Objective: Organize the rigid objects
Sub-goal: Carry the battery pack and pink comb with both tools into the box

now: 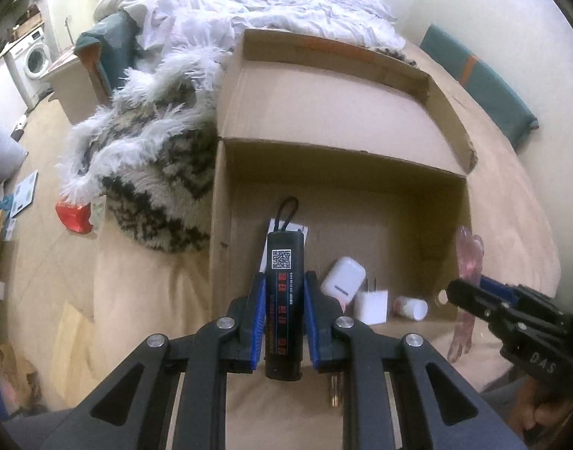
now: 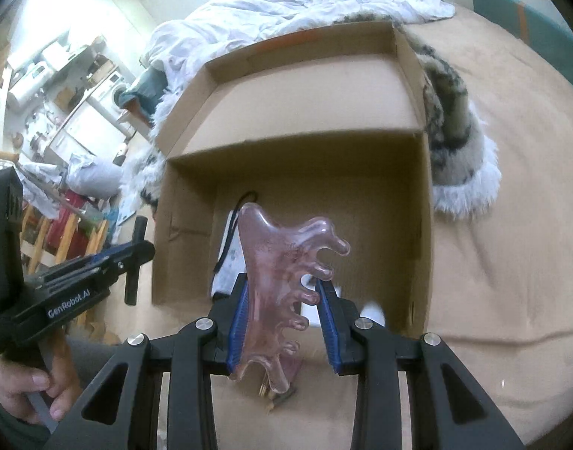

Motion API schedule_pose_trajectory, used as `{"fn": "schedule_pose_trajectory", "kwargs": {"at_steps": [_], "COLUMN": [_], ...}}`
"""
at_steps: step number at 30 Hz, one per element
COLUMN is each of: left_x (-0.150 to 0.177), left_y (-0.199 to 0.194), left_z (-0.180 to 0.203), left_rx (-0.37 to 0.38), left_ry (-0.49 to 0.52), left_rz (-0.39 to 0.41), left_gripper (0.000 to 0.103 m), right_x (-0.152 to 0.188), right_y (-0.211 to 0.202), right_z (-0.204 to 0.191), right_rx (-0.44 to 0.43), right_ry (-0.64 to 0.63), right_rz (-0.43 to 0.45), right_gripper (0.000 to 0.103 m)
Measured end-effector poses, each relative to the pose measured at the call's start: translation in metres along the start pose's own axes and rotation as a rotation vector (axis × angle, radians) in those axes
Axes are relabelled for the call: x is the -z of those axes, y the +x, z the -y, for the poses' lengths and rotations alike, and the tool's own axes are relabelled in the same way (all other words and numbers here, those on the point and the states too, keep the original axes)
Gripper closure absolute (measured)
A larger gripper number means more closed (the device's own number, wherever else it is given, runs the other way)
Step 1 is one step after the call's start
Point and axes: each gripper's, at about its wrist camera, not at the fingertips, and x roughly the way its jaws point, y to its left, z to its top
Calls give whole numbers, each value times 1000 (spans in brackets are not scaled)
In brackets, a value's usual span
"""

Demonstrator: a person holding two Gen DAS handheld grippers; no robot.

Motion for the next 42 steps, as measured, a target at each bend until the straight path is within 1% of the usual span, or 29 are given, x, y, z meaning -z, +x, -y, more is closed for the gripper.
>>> {"fn": "schedule_pose_trajectory", "kwargs": {"at_steps": [2,5,8,13,15,21,27,35,42], "left_x": [-5,-11,-10,-5,-4,-2,0,5,9], "left_y": [9,24,37,63,68,75,75,83,90], "left_z": [2,7,8,11,13,14,8,11,14], "left_rx": [1,-1,1,-1,-3,-12,-2,-11,-16], "left_ry": [-2,13,17,30,34,64,45,70,82], "left_rz": [-5,-6,4,-35,-35,-18,-4,-39,-57], "left_gripper": [86,86,86,86,86,86,86,86,86], "right_x": [-6,-13,-15,-10,-10,-8,-9,-7,-11], "right_y": [6,19,36,59,66,82,96,111,121], "right_z": [3,8,14,19,17,12,19,19,17], "right_rx": [2,-6,0,5,15,45,82,102,121], "right_ry": [2,17,15,28,15,-16,18,29,21], "right_rz": [19,20,9,-29,-39,-71,-110,-157,-174], "right_gripper": [67,67,67,67,67,67,67,66,66]}}
